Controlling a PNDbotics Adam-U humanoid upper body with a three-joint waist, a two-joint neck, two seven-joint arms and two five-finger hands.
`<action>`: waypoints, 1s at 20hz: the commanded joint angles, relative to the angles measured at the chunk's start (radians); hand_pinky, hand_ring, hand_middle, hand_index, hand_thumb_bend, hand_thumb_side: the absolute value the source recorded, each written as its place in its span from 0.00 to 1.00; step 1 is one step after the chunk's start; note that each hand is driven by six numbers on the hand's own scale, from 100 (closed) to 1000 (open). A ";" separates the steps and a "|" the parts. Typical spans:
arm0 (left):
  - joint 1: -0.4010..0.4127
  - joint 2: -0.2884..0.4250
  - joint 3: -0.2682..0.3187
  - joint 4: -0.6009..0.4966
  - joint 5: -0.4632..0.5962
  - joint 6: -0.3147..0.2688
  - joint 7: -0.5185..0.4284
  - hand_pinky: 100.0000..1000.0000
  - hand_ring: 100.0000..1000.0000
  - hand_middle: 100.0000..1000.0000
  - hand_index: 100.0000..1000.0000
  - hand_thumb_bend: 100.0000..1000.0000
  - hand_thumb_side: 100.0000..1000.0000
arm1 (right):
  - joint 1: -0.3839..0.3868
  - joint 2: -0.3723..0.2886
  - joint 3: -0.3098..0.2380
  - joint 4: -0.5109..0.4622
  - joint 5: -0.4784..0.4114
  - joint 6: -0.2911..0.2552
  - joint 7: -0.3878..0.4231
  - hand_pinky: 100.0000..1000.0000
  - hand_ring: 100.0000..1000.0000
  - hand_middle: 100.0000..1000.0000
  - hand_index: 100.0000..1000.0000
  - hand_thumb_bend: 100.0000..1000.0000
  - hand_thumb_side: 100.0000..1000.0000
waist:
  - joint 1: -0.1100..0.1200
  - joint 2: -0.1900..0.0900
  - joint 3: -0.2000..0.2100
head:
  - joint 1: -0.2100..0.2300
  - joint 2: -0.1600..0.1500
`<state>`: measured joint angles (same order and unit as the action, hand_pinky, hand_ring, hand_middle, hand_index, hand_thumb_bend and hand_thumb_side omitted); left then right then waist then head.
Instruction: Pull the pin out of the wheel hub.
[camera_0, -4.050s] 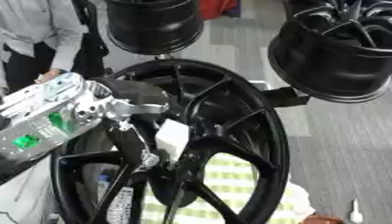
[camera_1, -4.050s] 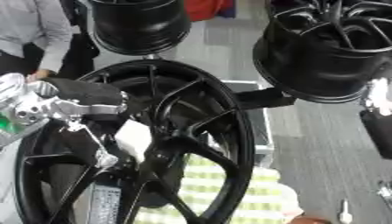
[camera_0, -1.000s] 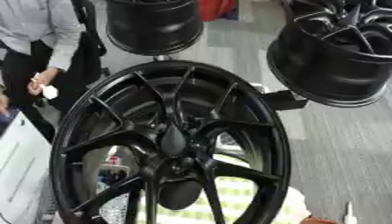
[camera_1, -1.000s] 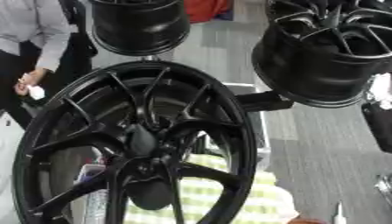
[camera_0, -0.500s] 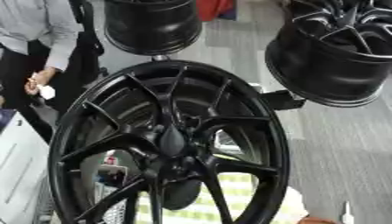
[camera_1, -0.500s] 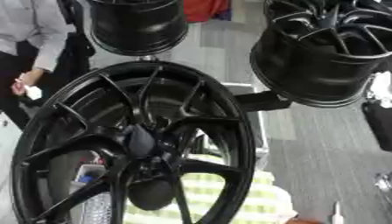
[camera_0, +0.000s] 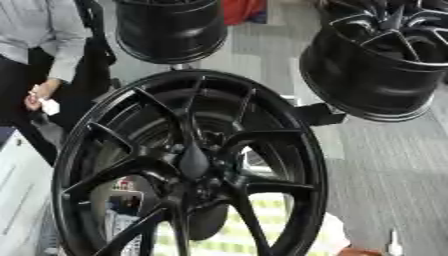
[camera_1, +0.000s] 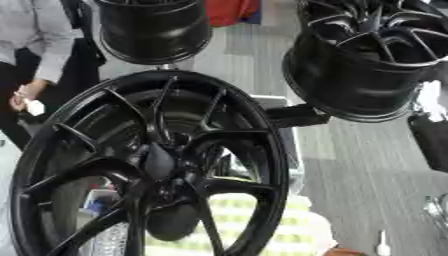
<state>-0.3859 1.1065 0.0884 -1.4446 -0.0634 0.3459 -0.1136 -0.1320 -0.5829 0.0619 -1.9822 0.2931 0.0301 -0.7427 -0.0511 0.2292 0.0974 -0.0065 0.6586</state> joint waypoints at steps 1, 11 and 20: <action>-0.040 0.009 0.058 -0.059 0.028 -0.029 0.033 0.75 0.70 0.57 0.76 0.00 0.58 | -0.009 -0.032 -0.011 -0.018 0.001 -0.003 0.002 0.69 0.77 0.68 0.76 0.00 0.56 | 0.004 -0.020 0.003 | -0.010 -0.001; -0.170 -0.197 0.216 -0.314 0.184 -0.186 0.190 0.73 0.70 0.60 0.79 0.00 0.57 | -0.042 -0.050 -0.036 -0.018 -0.007 -0.015 -0.003 0.70 0.77 0.68 0.76 0.00 0.53 | -0.006 -0.024 0.010 | -0.021 0.003; -0.022 -0.418 0.164 -0.533 0.320 -0.322 0.326 0.73 0.69 0.58 0.78 0.00 0.61 | -0.066 -0.044 -0.050 -0.018 -0.013 -0.028 -0.006 0.70 0.77 0.69 0.76 0.00 0.52 | -0.021 -0.021 0.012 | -0.023 -0.009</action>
<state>-0.4029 0.6927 0.2602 -1.9365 0.2377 0.0408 0.1934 -0.1857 -0.6011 0.0270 -1.9822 0.2866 0.0062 -0.7468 -0.0766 0.2214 0.1087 -0.0302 0.6617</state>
